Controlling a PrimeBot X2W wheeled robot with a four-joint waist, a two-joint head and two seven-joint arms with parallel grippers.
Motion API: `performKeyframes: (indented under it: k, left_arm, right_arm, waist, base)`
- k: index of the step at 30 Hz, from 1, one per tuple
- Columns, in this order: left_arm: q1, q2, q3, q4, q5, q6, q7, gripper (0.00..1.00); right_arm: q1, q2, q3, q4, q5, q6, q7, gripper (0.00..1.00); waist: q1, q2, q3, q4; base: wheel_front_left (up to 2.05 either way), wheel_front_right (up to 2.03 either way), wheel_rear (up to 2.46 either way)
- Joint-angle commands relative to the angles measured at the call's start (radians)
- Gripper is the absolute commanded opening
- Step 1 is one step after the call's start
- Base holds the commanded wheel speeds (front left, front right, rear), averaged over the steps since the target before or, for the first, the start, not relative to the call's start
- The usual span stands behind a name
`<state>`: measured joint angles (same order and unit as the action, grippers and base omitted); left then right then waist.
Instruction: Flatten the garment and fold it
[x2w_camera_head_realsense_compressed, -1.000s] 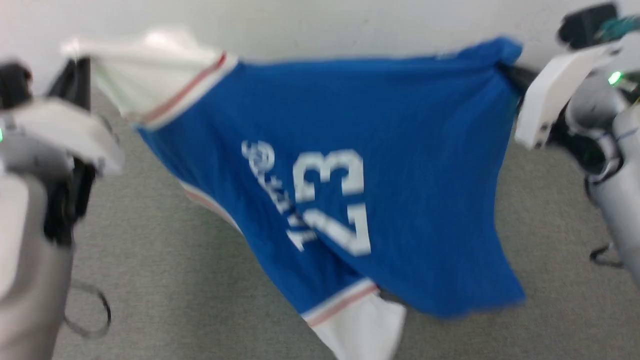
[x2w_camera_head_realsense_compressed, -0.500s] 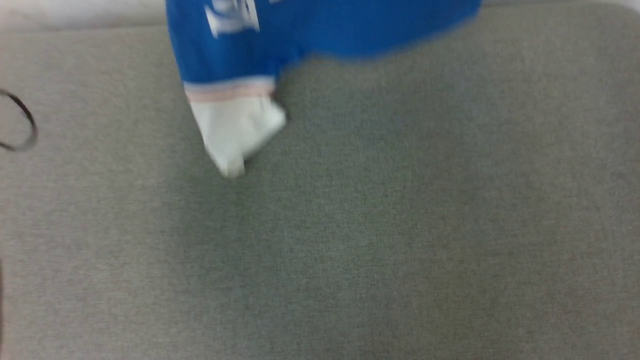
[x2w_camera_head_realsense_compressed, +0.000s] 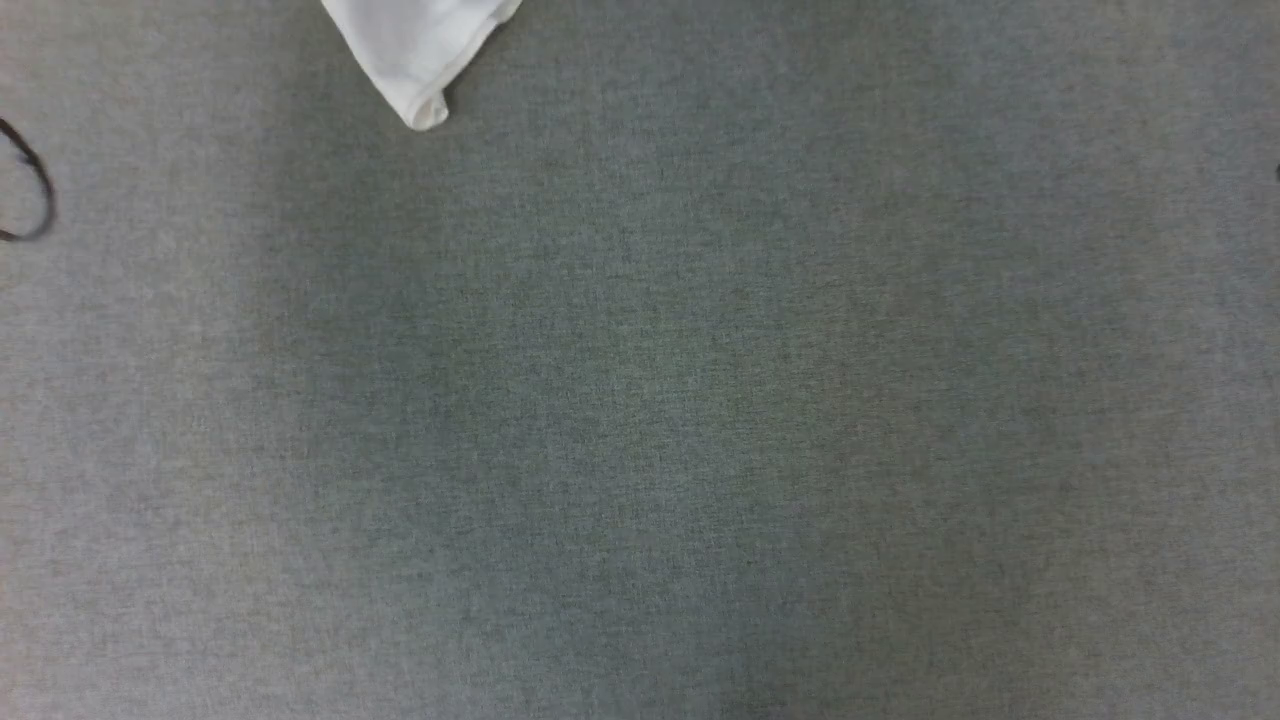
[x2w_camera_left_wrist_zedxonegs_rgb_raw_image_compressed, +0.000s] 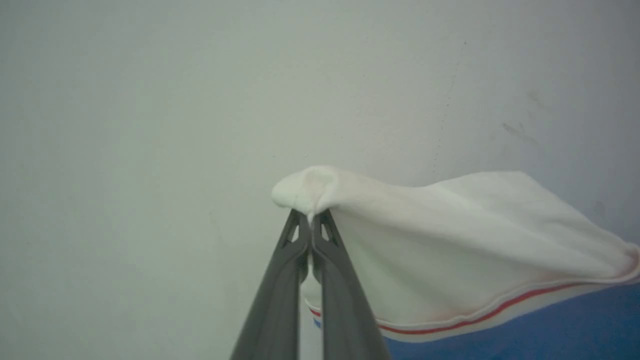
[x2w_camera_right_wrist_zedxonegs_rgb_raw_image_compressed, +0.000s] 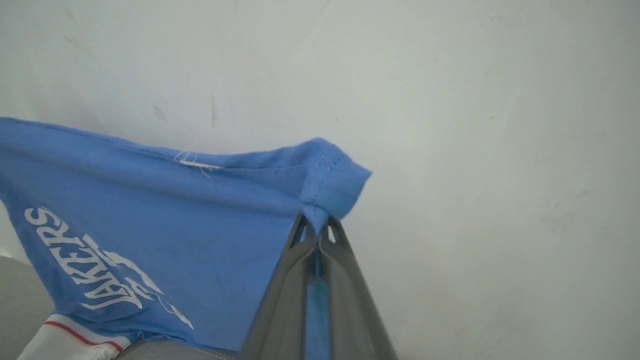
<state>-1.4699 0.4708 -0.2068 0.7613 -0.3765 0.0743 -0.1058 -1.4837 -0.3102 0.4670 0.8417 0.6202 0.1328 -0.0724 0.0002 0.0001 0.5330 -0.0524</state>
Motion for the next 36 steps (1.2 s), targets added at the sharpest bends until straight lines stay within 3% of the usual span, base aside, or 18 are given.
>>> performKeyframes:
  k: [1,11,15,21,25,26,30,36]
  left_arm:
    - [0.029,-0.008,0.004,0.014,-0.013,-0.007,-0.015,0.0]
    - [0.237,-0.068,0.009,0.106,-0.079,-0.044,-0.061,0.0]
    - [0.447,-0.106,0.032,0.141,-0.144,-0.062,-0.066,0.0]
    - [0.76,-0.081,0.064,0.076,-0.199,-0.068,-0.052,0.0]
    - [1.027,-0.057,0.082,-0.086,-0.223,-0.022,-0.007,0.0]
    - [1.027,-0.057,0.082,-0.086,-0.223,-0.022,-0.007,0.0]
    - [1.305,-0.032,0.104,-0.359,-0.238,0.074,0.078,0.0]
    - [1.667,0.02,0.113,-0.772,-0.234,0.225,0.264,0.0]
  right_arm:
    - [0.019,0.004,0.017,0.017,0.019,-0.002,-0.01,0.0]
    - [0.204,-0.022,0.157,0.048,0.133,-0.002,-0.076,0.0]
    - [0.41,-0.062,0.204,0.024,0.199,-0.002,-0.111,0.0]
    - [0.681,-0.102,0.262,-0.08,0.231,-0.002,-0.142,0.0]
    - [0.836,-0.122,0.278,-0.173,0.229,-0.002,-0.148,0.0]
    - [0.836,-0.122,0.278,-0.173,0.229,-0.002,-0.148,0.0]
    - [0.982,-0.151,0.247,-0.263,0.223,-0.002,-0.136,0.0]
    - [1.196,-0.167,0.097,-0.333,0.185,-0.002,-0.062,0.0]
  waist:
    - [-0.0002,-0.0001,0.021,0.005]
    - [-0.0002,-0.0001,-0.085,0.04]
    - [-0.0002,-0.0001,-0.219,0.069]
    - [-0.0002,-0.0001,-0.372,0.067]
    - [-0.0002,-0.0001,-0.451,0.052]
    - [-0.0002,-0.0001,-0.451,0.052]
    - [-0.0002,-0.0001,-0.493,0.053]
    - [-0.0002,-0.0001,-0.52,0.061]
  base:
    - [0.0,0.0,0.0]
    - [0.0,0.0,0.0]
    - [0.0,0.0,0.0]
    - [0.0,0.0,0.0]
    - [0.0,0.0,0.0]
    - [0.0,0.0,0.0]
    - [0.0,0.0,0.0]
    - [0.0,0.0,0.0]
